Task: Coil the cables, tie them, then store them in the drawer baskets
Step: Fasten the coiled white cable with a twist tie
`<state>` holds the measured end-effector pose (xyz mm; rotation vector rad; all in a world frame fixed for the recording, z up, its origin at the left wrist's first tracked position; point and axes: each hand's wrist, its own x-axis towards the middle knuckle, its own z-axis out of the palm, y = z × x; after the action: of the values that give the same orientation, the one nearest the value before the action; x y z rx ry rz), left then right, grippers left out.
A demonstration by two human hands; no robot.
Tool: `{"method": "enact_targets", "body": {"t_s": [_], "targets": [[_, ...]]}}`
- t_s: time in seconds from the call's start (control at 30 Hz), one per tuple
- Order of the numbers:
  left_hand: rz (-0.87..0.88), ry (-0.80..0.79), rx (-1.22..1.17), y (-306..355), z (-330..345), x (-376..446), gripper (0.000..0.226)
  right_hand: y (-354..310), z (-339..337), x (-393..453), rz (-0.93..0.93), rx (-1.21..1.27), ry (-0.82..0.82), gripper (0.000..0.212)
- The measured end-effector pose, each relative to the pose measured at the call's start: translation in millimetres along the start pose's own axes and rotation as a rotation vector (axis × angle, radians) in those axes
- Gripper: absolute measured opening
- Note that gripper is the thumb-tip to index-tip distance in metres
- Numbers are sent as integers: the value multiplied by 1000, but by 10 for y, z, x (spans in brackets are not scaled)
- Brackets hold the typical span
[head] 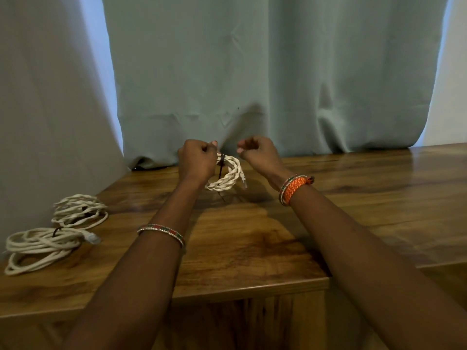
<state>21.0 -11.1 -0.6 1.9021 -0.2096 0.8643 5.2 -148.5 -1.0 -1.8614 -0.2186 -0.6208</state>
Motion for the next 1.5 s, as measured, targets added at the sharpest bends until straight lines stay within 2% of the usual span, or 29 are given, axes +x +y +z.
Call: {"method": "enact_targets", "body": {"t_s": [0.07, 0.13, 0.27, 0.37, 0.53, 0.67, 0.8, 0.9, 1.0, 1.13, 1.27, 1.33, 1.5], "targets": [[-40, 49, 44, -30, -38, 9, 42, -110, 47, -99, -173, 5, 126, 2], [-81, 108, 64, -53, -70, 15, 43, -192, 116, -189, -300, -124, 147, 9], [-175, 199, 65, -64, -93, 18, 41, -246, 334, -326, -265, -537, 22, 25], [-174, 198, 72, -14, -71, -30, 39, -236, 475, -389, -170, -663, 36, 23], [-90, 208, 69, 35, -23, -78, 39, -253, 442, -381, 14, -417, -2, 12], [-25, 213, 41, 8, -41, -50, 38, -257, 443, -329, 76, -338, -110, 23], [-9, 193, 29, -70, -54, 1, 39, -278, 454, -295, 145, -90, -179, 34], [-16, 208, 92, -80, -68, -13, 40, -279, 431, -313, 183, 36, -208, 29], [61, 242, 162, -44, -68, -22, 40, -313, 372, -316, 221, 182, -209, 21], [149, 120, 94, -64, -95, 16, 38, -281, 353, -288, 303, 322, -187, 9], [42, 41, 64, -78, -115, 6, 43, -298, 297, -313, 284, 548, -145, 23], [-10, 16, 53, -50, -85, -14, 48, -277, 234, -314, 179, 445, -121, 24], [-96, -54, 30, -14, -53, -37, 49, -213, 136, -323, -145, -15, -126, 21]]}}
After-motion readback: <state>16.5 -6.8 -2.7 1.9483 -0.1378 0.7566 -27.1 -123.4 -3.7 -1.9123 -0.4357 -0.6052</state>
